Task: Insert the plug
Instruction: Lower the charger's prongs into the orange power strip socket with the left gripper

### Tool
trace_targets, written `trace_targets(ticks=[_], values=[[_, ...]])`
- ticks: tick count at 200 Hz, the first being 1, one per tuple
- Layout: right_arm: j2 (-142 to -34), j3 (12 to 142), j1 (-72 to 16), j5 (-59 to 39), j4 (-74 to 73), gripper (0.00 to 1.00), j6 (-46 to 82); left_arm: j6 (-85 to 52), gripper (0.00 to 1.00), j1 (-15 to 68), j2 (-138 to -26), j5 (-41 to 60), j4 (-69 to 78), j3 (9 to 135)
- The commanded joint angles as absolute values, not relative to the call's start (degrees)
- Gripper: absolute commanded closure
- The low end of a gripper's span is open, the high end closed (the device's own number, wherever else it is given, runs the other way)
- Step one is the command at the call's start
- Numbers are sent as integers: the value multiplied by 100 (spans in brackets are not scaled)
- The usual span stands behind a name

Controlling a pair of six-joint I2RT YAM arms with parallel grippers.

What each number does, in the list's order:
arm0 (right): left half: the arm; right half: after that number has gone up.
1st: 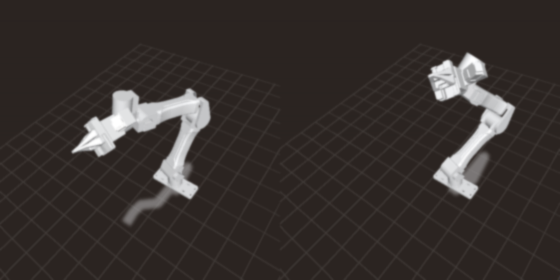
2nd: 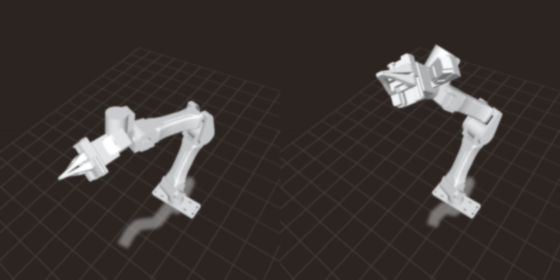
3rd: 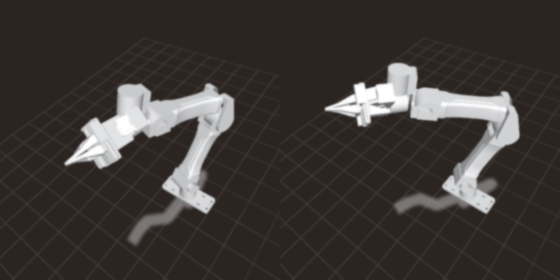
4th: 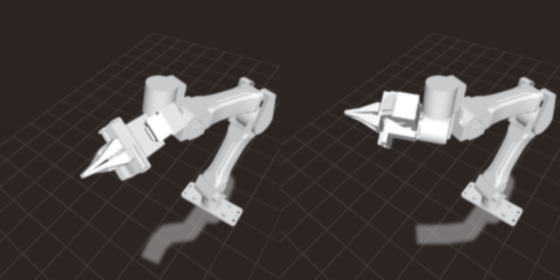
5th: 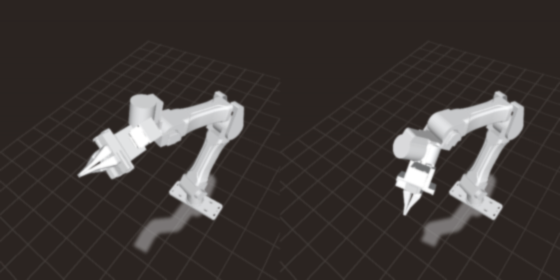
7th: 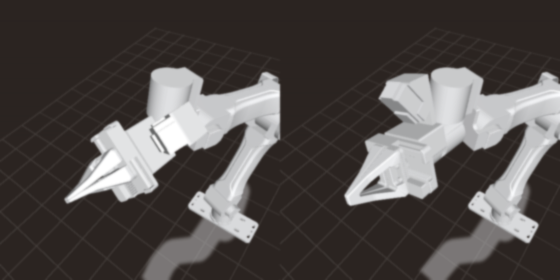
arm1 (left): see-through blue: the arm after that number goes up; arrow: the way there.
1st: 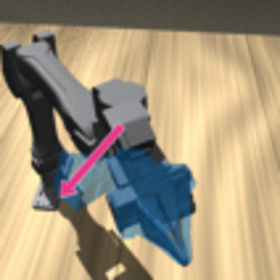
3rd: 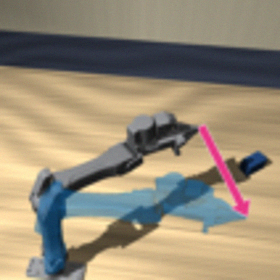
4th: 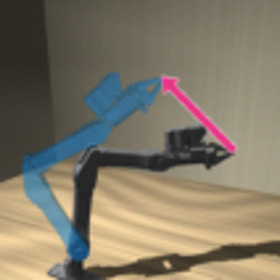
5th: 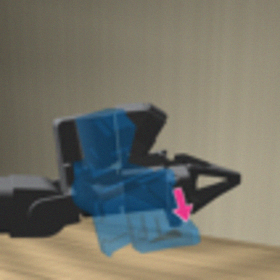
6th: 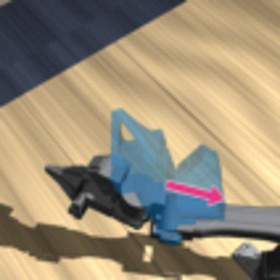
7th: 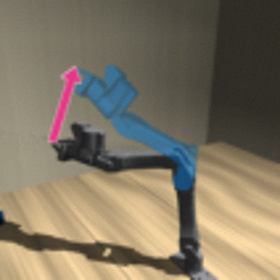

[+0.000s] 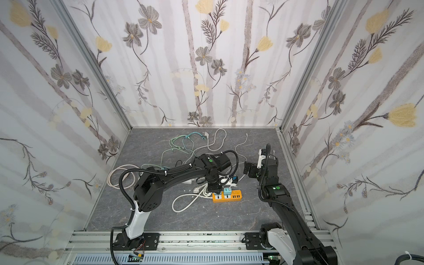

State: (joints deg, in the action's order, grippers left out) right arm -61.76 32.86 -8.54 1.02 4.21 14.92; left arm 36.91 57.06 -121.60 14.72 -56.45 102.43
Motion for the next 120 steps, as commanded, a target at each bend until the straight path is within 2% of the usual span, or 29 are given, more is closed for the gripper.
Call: trace_targets(ticks=[1, 120], values=[[-6071, 3255, -813, 365, 466, 1, 1591, 3876, 100, 5712, -12209, 1422, -5774, 10345], [-5613, 3214, -661, 530, 705, 1, 1600, 3997, 100, 5948, -12996, 797, -6036, 10252]])
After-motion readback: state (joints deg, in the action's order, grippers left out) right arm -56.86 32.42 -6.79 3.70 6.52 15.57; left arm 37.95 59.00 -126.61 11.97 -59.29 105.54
